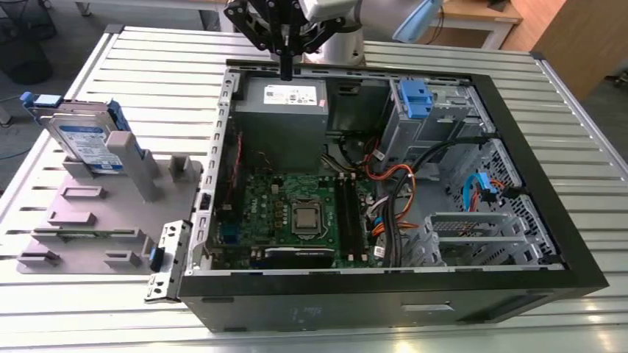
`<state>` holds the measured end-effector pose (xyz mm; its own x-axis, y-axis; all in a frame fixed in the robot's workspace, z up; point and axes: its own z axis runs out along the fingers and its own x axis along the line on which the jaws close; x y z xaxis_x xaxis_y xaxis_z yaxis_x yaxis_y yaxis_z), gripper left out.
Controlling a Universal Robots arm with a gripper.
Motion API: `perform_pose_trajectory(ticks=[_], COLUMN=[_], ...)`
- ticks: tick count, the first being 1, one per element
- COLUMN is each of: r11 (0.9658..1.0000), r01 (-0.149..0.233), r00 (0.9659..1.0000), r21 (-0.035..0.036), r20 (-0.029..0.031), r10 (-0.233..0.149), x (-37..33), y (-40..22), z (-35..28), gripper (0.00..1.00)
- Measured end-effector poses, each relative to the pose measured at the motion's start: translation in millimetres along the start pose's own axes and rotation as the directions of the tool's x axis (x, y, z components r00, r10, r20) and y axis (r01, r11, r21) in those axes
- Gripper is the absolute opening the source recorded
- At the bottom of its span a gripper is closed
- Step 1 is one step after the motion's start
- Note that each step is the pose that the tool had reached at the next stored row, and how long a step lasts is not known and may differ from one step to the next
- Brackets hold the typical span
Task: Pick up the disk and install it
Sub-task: 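Reach for the disk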
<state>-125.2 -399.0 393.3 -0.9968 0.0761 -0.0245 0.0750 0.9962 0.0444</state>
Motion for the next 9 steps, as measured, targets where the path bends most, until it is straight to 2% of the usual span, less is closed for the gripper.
perform_pose_trajectory(ticks=[9], r11=[1.0], r01=[0.0], r00=[1.0], r21=[0.0001], r20=[0.0], r10=[0.0], x=[3.6], y=[-0.3], z=[-0.1], gripper=[0.11])
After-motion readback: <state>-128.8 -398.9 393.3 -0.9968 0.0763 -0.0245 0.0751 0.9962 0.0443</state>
